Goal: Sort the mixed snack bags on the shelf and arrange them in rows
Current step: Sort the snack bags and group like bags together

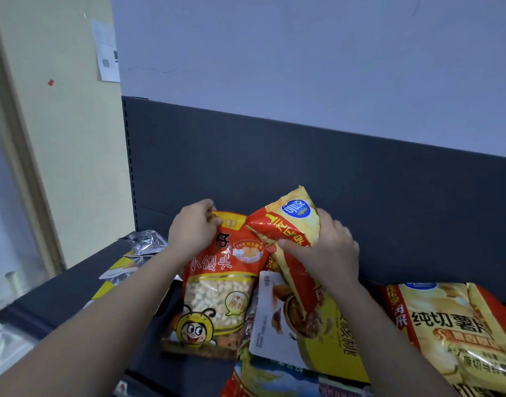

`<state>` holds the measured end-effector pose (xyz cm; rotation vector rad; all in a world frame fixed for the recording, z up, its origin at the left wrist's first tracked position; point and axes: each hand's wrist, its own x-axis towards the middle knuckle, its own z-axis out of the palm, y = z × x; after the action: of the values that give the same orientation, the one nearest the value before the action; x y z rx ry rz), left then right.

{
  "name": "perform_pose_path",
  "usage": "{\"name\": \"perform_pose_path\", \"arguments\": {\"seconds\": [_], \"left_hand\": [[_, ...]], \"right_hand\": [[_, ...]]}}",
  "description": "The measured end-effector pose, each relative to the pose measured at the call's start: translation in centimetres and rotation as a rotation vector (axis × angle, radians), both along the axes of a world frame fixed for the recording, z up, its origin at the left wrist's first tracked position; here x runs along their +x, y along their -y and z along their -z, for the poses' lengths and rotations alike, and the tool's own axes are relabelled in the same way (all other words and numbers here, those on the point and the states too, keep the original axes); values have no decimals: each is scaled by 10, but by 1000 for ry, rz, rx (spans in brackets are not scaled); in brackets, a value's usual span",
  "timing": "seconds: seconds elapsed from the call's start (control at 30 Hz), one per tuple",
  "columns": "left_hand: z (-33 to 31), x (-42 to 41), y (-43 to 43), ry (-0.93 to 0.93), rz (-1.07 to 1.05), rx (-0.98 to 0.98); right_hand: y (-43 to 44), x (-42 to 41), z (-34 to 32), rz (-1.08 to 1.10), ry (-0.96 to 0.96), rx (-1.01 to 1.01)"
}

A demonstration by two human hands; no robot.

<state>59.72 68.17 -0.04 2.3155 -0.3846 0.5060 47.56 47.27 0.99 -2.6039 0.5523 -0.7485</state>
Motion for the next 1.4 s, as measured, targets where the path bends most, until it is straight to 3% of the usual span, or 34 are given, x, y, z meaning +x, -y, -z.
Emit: {"name": "perform_pose_path", "arguments": {"seconds": [0.27, 0.5, 0.63, 0.83, 1.07, 1.2, 1.4], "left_hand": [[-51, -22, -6, 161, -85, -223], [-100, -39, -26, 279, -179, -393], [-117, -50, -26, 361, -136, -433], [-128, -66, -6, 410, -80, -515], [-141, -89, 44, 394, 43, -650], [-136, -108, 85, 349, 134, -694], [-129, -144, 132, 294, 228, -734]], "right_hand": [[5, -15, -2, -52, 183, 155], [-12, -13, -16, -197, 327, 502], [-13, -14, -21, -151, 372, 430], [17, -38, -38, 57, 393, 152], [87, -104, -54, 313, 238, -132], [132, -143, -51, 453, 97, -149], [188, -187, -12, 545, -19, -10]]}}
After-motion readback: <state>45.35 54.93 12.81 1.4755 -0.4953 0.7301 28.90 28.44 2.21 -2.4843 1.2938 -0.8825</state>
